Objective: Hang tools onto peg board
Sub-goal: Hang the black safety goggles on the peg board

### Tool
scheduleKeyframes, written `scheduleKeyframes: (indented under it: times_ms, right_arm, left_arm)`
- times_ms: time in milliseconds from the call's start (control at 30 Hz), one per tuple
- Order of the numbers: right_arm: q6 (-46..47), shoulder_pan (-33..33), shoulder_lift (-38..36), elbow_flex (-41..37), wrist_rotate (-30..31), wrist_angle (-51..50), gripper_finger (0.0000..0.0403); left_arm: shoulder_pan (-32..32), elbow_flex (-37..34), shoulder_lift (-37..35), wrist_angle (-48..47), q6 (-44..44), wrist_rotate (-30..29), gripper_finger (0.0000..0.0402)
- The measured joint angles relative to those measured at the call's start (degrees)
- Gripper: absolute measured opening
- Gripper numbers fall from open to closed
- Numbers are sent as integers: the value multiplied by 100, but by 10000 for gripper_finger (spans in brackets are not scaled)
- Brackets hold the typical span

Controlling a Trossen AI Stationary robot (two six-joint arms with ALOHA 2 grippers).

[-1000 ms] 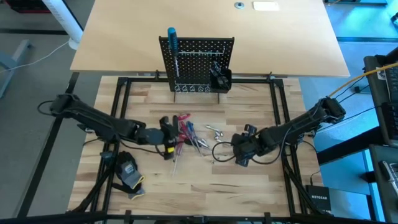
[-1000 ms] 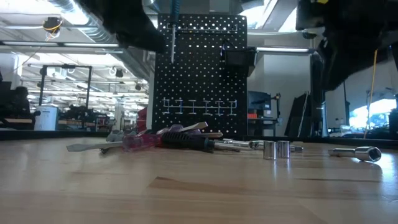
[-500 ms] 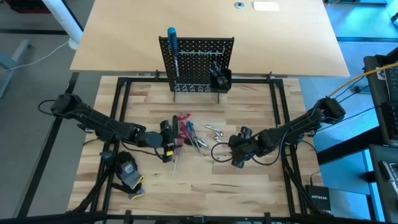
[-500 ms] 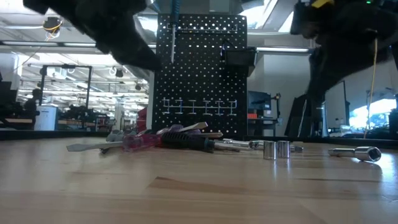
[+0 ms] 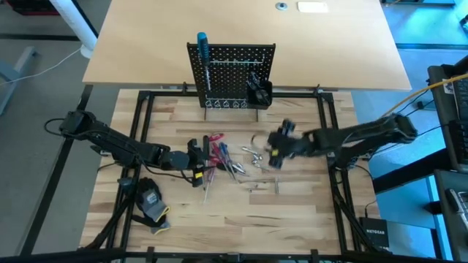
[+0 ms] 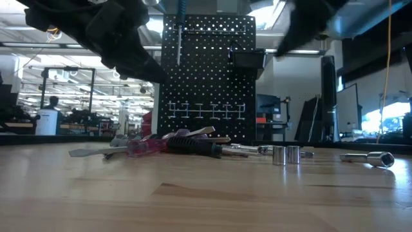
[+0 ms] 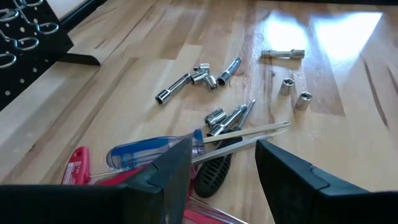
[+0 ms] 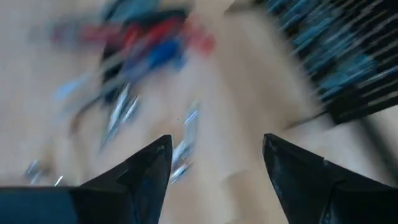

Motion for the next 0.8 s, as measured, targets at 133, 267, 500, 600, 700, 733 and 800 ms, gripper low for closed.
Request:
scheduleKeyframes:
  times_ms: [133, 267, 500, 600, 700, 733, 800]
  right_arm:
    - [-897, -621, -533, 328, 587, 540, 253]
    - [-1384, -1501, -646, 375, -15, 1385, 253]
    - [-1504, -2656, -121, 372, -833, 2377, 253]
    - [-1504, -2984, 79, 372, -1097, 2539, 253]
    - [-1504, -3212, 274, 368, -1272, 2520, 253]
    - [-1504, -3272, 329, 368, -1280, 2533, 253]
    - [-1504, -3381, 414, 368, -1288, 2642, 253]
  left_arm:
    - [0, 0, 0, -6, 12, -2, 168]
    - [2, 0, 0, -2, 22, -2, 168]
    - [7, 0, 0, -28, 22, -4, 168]
    - [7, 0, 0, -68, 16, -7, 168]
    - [7, 0, 2, -68, 16, -7, 168]
    - [7, 0, 2, -61, 16, -7, 168]
    - [7, 0, 2, -65, 16, -7, 168]
